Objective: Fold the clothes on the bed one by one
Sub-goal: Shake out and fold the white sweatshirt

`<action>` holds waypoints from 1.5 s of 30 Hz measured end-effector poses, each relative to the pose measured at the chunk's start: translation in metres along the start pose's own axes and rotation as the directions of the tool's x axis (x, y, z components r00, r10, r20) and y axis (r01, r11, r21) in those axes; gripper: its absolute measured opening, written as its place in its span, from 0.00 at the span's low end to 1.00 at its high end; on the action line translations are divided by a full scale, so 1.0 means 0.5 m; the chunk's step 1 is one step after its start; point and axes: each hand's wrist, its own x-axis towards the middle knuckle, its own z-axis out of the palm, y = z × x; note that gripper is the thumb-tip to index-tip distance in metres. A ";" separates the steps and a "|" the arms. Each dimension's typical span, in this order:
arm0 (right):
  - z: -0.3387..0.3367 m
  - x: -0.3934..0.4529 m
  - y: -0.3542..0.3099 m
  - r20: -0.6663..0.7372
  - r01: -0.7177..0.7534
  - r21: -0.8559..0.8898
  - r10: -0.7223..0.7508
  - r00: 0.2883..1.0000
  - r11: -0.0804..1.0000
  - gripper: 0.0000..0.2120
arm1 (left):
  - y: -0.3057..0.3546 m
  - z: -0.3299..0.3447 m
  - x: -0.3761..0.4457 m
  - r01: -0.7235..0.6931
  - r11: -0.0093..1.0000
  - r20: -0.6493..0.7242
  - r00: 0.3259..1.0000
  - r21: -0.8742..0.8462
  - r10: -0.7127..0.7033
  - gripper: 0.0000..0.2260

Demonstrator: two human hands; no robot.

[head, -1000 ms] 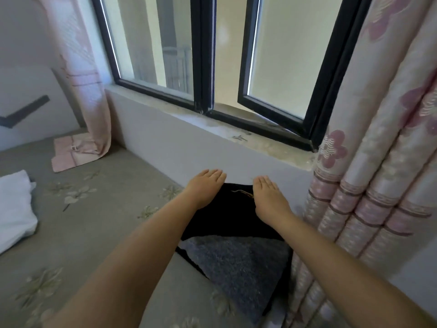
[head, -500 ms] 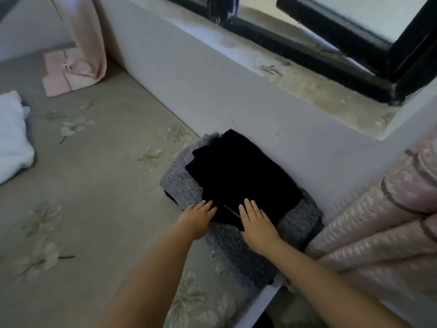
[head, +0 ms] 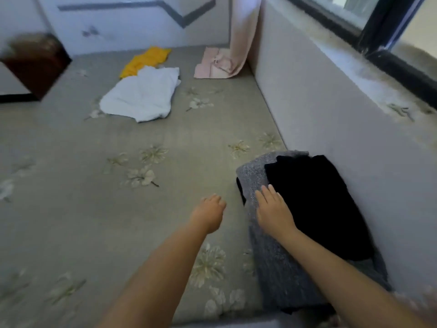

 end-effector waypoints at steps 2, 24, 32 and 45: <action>-0.019 0.034 -0.077 -0.024 0.137 -0.008 -0.137 0.990 0.991 0.25 | -0.066 0.009 -0.079 0.147 0.988 -0.069 0.986 -0.046 -0.150 0.18; 0.217 -0.371 -1.224 0.208 0.920 -0.064 -0.896 0.392 0.388 0.29 | -0.417 0.499 -1.245 0.932 -0.011 0.111 0.031 -0.363 -0.993 0.26; 0.337 -0.419 -1.493 0.352 0.946 -0.106 -0.878 0.324 0.306 0.30 | -0.508 0.654 -1.427 0.892 -0.249 0.348 -0.112 -0.378 -0.931 0.26; 0.317 -0.245 -2.151 0.342 0.967 -0.041 -0.906 0.249 0.250 0.25 | -1.080 0.668 -1.645 0.837 -0.350 0.276 -0.250 -0.421 -0.928 0.26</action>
